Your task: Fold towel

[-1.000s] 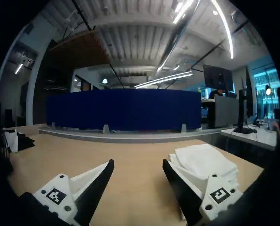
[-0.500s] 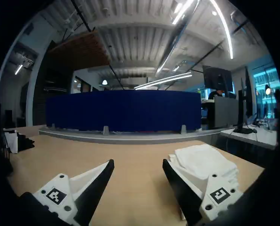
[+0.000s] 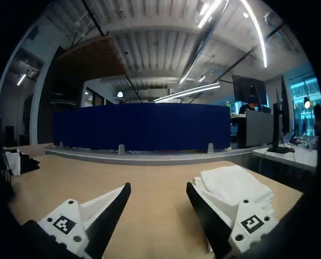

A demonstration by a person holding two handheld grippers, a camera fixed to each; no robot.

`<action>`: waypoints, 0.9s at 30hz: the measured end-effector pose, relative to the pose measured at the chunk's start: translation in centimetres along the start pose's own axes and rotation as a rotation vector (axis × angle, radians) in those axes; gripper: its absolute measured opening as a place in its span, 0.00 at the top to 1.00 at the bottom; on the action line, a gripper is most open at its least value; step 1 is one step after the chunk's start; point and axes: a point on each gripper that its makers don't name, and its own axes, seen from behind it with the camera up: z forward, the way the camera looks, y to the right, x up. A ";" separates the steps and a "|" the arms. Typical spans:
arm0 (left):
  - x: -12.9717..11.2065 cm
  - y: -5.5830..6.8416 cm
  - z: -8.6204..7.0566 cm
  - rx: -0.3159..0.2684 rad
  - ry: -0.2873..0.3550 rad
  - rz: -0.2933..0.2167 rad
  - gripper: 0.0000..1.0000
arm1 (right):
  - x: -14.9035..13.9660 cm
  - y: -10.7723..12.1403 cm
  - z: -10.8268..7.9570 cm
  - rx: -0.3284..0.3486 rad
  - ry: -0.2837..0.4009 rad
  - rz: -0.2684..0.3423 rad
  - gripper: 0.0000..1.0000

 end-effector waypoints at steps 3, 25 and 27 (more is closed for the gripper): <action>0.0 0.0 0.0 0.000 0.000 0.000 0.04 | 0.0 0.0 0.0 0.000 0.000 0.000 0.00; 0.0 -0.1 0.0 0.000 0.000 -0.001 0.04 | 0.9 -0.4 -0.2 0.000 -0.002 0.003 0.00; 0.0 -0.1 0.0 0.000 0.000 -0.002 0.04 | 0.9 -0.4 -0.2 0.000 -0.002 0.003 0.00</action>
